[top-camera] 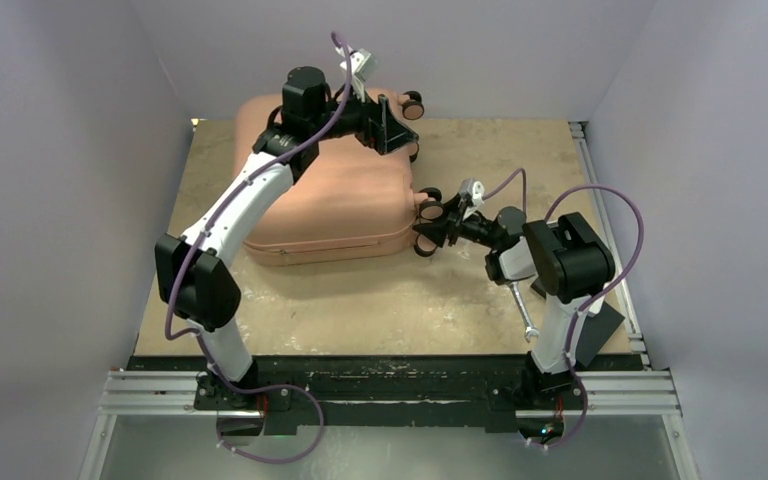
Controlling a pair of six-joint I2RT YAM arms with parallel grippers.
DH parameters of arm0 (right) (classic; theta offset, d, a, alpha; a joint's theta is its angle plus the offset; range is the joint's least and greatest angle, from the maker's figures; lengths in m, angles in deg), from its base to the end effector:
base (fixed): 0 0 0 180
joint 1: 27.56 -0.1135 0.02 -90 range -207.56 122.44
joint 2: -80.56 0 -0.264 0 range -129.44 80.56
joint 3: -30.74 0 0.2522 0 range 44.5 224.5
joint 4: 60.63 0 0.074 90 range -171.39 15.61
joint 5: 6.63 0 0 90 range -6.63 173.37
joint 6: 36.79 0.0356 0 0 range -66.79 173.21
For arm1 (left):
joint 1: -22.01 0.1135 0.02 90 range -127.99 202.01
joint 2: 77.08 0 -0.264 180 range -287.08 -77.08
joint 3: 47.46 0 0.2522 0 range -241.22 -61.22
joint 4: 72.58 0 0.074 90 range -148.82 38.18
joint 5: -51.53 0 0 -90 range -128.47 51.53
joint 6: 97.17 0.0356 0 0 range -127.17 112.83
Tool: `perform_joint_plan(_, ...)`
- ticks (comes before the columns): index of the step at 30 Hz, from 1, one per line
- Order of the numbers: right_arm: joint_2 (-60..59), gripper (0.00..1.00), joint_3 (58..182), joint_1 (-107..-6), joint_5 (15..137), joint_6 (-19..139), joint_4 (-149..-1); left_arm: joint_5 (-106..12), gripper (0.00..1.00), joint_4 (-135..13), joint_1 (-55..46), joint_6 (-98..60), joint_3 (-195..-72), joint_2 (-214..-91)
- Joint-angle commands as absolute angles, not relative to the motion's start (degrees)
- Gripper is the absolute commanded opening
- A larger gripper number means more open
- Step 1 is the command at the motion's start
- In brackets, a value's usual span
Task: Pack the luggage
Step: Zip the luggage at the center of the board.
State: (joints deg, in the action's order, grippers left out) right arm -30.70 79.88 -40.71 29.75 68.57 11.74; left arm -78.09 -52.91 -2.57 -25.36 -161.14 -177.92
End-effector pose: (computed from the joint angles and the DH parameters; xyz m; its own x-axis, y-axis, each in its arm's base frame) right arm 0.3122 0.1024 0.1535 -0.0730 0.1443 -0.9868 -0.9199 0.3724 0.1225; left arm 0.3691 -0.1938 0.4168 -0.3825 -0.0895 -0.9196 0.8177 0.4307 -0.3820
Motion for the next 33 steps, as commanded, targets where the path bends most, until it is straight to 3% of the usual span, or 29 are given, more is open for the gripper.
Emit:
perform_joint_plan(1,-31.21,0.42,82.44,-41.01,31.61,66.17,12.19,-77.80,0.88,-52.45,-3.04,-24.23,-164.51,-178.86)
perform_joint_plan(3,-31.81,0.35,82.75,-41.00,30.90,66.74,12.98,-77.68,0.88,-52.03,-3.04,-24.06,-165.32,-179.38)
perform_joint_plan(8,-32.76,0.06,83.80,-41.01,28.85,68.06,13.75,-76.54,0.88,-50.45,-3.03,-23.16,-168.47,-181.39)
perform_joint_plan(10,-32.82,0.00,83.92,-41.01,28.28,68.49,14.12,-75.43,0.88,-49.79,-3.04,-22.68,-169.86,-182.38)
perform_joint_plan(16,-31.34,0.00,83.80,-40.94,30.48,68.17,11.13,-64.92,0.88,-47.32,-2.95,-18.63,-174.96,-186.04)
perform_joint_plan(21,-30.36,0.00,84.15,-40.91,31.67,69.35,9.15,-45.19,0.88,-46.67,-2.95,-13.98,-179.72,-190.69)
perform_joint_plan(33,-31.77,0.00,83.57,-40.83,33.53,72.81,9.70,-18.92,0.92,-59.64,-0.78,-1.76,-193.63,-207.99)
